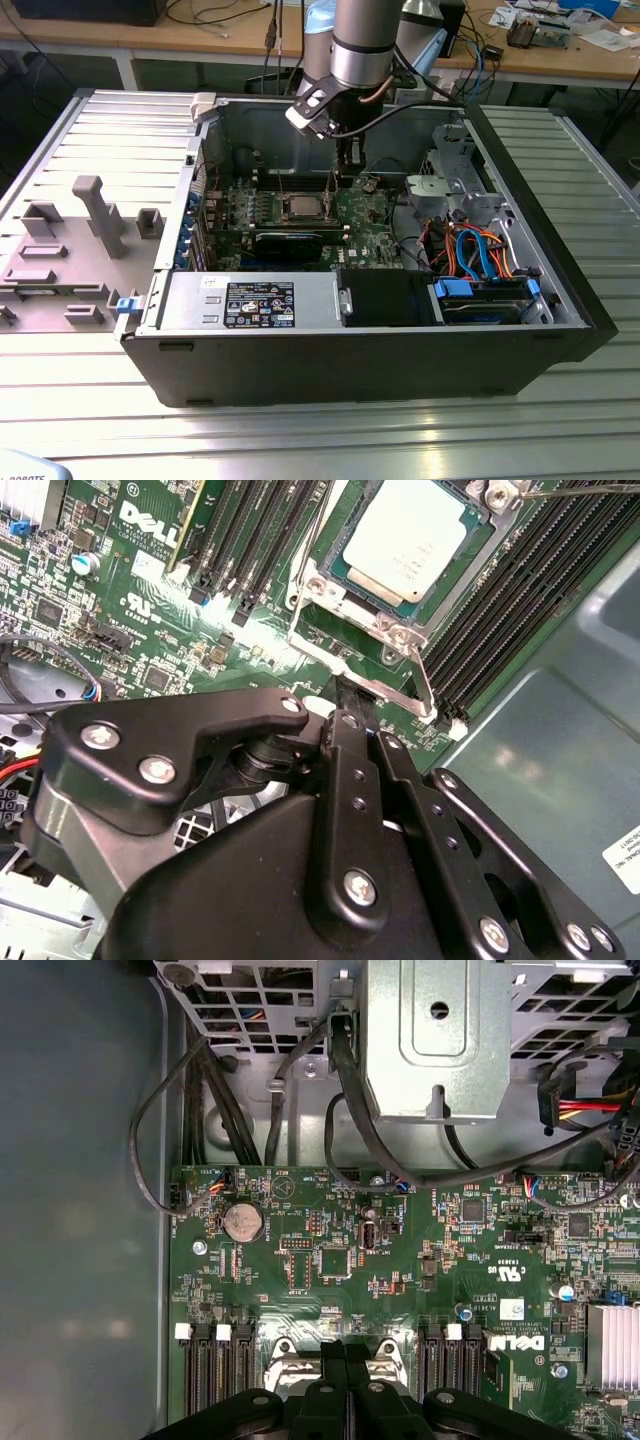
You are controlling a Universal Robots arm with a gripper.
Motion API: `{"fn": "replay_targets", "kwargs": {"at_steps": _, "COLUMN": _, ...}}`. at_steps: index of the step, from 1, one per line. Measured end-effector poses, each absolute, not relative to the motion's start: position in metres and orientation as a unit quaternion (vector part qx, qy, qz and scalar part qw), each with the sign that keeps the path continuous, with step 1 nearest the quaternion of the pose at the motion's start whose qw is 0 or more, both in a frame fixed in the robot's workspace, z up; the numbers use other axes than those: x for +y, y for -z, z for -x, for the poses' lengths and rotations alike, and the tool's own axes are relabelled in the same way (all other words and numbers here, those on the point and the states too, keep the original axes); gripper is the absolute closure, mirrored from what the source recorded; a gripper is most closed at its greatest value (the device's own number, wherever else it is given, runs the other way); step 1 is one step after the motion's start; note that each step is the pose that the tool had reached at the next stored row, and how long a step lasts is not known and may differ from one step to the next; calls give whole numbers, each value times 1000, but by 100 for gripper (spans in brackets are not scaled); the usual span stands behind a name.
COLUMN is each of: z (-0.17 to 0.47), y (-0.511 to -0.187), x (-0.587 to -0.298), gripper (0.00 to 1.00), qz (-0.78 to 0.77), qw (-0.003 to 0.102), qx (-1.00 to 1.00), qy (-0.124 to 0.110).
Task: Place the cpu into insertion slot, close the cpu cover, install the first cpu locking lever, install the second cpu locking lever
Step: 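Close the cpu cover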
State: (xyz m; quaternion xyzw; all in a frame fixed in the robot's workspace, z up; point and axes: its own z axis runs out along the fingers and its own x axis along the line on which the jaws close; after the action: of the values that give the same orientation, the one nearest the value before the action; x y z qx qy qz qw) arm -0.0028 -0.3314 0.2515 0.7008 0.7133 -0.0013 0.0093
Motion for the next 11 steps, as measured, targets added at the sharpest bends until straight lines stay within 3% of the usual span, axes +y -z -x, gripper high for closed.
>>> {"fn": "replay_targets", "kwargs": {"at_steps": 11, "z": 4, "y": -252, "x": -331, "gripper": 89, "qz": -701, "qw": 9, "qx": 713, "qy": 1}}
